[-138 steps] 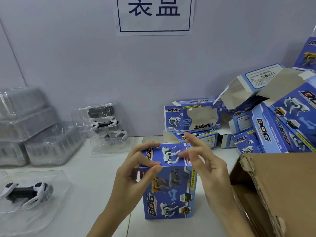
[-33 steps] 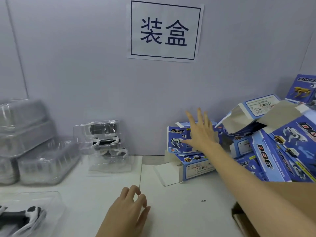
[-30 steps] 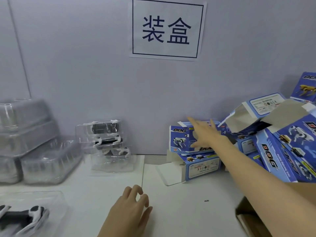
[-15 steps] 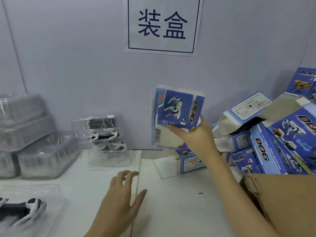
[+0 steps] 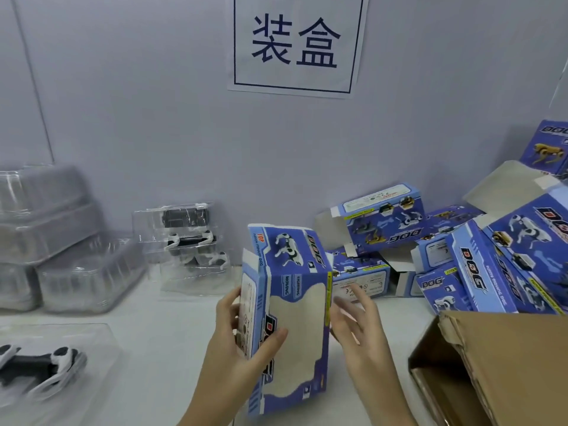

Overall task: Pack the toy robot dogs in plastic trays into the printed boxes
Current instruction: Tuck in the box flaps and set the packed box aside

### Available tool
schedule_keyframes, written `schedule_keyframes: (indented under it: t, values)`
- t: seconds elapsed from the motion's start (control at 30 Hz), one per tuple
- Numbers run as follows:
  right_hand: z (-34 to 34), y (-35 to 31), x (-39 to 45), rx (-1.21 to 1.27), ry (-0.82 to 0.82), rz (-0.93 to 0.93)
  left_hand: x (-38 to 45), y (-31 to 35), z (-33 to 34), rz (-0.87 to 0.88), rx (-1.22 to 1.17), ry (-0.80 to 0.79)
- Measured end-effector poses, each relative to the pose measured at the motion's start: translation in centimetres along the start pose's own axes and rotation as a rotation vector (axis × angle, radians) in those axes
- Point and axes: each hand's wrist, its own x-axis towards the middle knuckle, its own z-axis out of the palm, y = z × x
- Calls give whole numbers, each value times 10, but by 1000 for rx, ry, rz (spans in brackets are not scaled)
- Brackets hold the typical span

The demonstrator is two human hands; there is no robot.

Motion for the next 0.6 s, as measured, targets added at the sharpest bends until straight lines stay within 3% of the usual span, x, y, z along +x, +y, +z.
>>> schedule_keyframes:
  t: [0.13, 0.2, 0.33, 0.4, 0.53, 0.6]
  values:
    - [7, 7, -14, -164, -41, -75, -7, -2, 8, 85, 37, 86]
    - [12, 5, -21, -132, -166, -80, -12, -3, 8, 177, 23, 123]
    - [6, -5, -25, 37, -419, 103, -14, 6, 7, 390, 48, 70]
    - [-7, -6, -18, 30, -348, 120, -9, 5, -1, 397, 66, 15]
    - [-15, -7, -8, 102, -262, 80, 0, 6, -16, 89, -198, -277]
    - [-12, -1, -6, 30, -22, -32, -1, 6, -16, 56, -298, -212]
